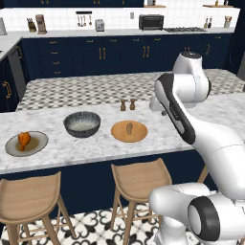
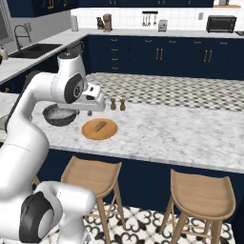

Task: Pick the chicken drumstick and sweet potato from their plates and place them in the bowl. Then put the bowl in the fridge.

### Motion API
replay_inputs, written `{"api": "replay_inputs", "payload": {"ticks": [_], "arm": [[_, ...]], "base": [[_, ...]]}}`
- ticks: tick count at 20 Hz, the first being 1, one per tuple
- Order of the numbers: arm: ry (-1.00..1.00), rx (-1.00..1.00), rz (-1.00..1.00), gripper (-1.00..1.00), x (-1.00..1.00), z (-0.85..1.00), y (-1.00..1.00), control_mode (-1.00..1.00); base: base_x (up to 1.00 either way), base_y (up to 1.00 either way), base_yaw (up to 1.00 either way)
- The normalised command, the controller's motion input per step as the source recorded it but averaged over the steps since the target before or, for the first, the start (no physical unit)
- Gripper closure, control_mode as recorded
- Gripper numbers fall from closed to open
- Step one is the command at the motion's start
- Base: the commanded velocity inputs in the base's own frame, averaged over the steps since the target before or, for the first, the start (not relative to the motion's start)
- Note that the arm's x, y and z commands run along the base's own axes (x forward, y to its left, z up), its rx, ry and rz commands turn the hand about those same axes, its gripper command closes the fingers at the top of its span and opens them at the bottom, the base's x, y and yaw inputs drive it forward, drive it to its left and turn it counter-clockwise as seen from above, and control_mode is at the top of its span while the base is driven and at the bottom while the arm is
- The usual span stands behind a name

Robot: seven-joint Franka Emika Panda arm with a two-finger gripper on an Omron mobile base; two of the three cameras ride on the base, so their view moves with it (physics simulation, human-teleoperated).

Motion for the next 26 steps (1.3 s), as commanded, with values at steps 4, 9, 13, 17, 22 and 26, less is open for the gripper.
{"api": "replay_inputs", "payload": {"ticks": [4,9,13,17,22,26], "arm": [[-0.01,0.03,0.00,-1.00,-0.18,-0.01,0.14,-1.00],[0.00,0.17,0.00,-1.00,-0.20,-0.29,0.53,-1.00],[0.00,0.03,-0.01,-1.00,0.73,-0.49,0.30,-1.00],[0.12,0.00,-0.04,-1.00,0.96,-0.30,0.03,-1.00],[0.09,0.00,-0.01,-1.00,0.64,-0.32,-0.13,-1.00],[0.04,0.00,0.00,-1.00,0.65,-0.42,-0.02,-1.00]], "base": [[0.00,0.00,0.00],[0.00,0.00,0.00],[0.00,0.00,0.00],[0.00,0.00,0.00],[0.00,0.00,0.00],[0.00,0.00,0.00]]}}
